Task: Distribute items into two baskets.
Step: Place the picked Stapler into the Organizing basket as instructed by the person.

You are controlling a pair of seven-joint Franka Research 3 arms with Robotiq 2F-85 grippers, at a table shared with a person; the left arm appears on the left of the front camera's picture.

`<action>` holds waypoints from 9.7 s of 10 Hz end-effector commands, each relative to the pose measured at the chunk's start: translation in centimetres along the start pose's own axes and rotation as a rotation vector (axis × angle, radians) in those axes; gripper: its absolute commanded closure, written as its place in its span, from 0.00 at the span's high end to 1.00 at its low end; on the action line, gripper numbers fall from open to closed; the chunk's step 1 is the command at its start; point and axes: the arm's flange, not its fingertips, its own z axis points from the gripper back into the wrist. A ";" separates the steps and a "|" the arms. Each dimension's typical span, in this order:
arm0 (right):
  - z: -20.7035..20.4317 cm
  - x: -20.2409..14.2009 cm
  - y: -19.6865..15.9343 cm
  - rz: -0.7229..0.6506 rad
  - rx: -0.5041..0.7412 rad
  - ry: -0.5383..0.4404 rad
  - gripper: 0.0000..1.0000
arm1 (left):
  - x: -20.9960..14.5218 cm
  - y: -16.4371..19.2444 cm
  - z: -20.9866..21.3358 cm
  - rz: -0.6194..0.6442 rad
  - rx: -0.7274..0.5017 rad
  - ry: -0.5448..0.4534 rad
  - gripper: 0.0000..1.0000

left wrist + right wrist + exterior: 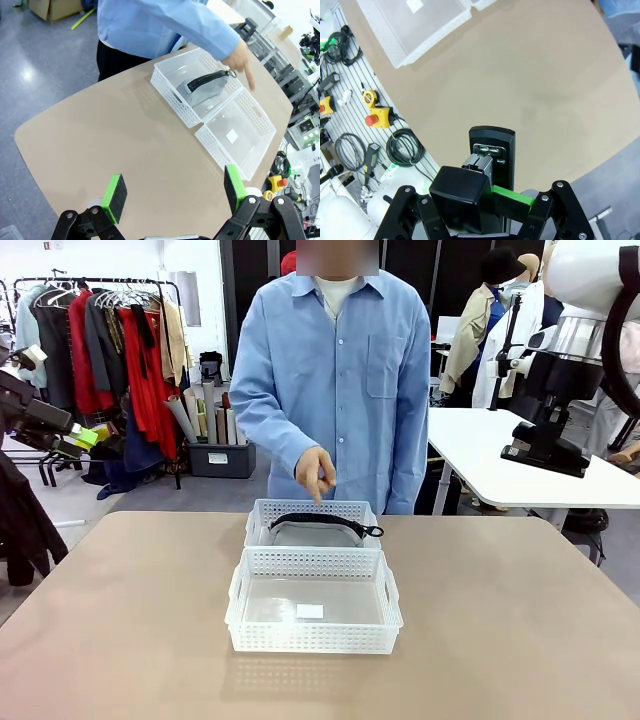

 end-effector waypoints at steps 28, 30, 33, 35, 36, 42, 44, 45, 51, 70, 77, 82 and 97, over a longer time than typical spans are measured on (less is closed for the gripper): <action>-14.5 17.0 19.8 0.556 -0.046 0.039 0.00 | -0.1 -0.1 0.1 -0.007 0.004 0.011 1.00; -16.2 18.1 20.5 0.600 -0.044 0.013 0.00 | -0.1 -0.1 0.1 -0.007 0.004 0.011 1.00; -19.3 20.1 21.2 0.651 0.001 0.016 0.00 | -0.1 -0.1 0.1 -0.007 0.004 0.011 1.00; -21.2 21.4 20.7 0.657 0.019 0.005 0.00 | -0.1 -0.1 0.1 -0.007 0.004 0.011 1.00; -22.0 21.8 20.5 0.665 0.041 0.003 0.00 | -0.1 -0.1 0.1 -0.007 0.004 0.011 1.00; -26.6 23.6 19.3 0.652 0.048 0.051 0.00 | -0.1 -0.1 0.1 -0.007 0.004 0.011 1.00; -27.9 23.6 19.0 0.652 0.047 0.065 0.00 | -0.1 -0.1 0.1 -0.007 0.004 0.011 1.00; -28.4 23.7 19.0 0.657 0.053 0.074 0.00 | -0.1 -0.1 0.1 -0.007 0.004 0.011 1.00; -32.3 24.2 18.4 0.674 0.116 0.142 0.00 | -0.1 -0.1 0.1 -0.007 0.004 0.011 1.00; -24.0 22.7 20.0 0.760 0.089 0.137 1.00 | -0.1 -0.1 0.1 -0.007 0.004 0.011 1.00; -24.5 23.9 19.6 0.702 0.090 0.122 1.00 | -0.1 -0.1 0.1 -0.007 0.004 0.011 1.00; -24.5 23.9 19.6 0.702 0.090 0.122 1.00 | -0.1 -0.1 0.1 -0.007 0.004 0.011 1.00; -2.5 -2.8 2.8 -0.368 0.190 -0.471 1.00 | -0.1 -0.1 0.1 -0.007 0.004 0.011 1.00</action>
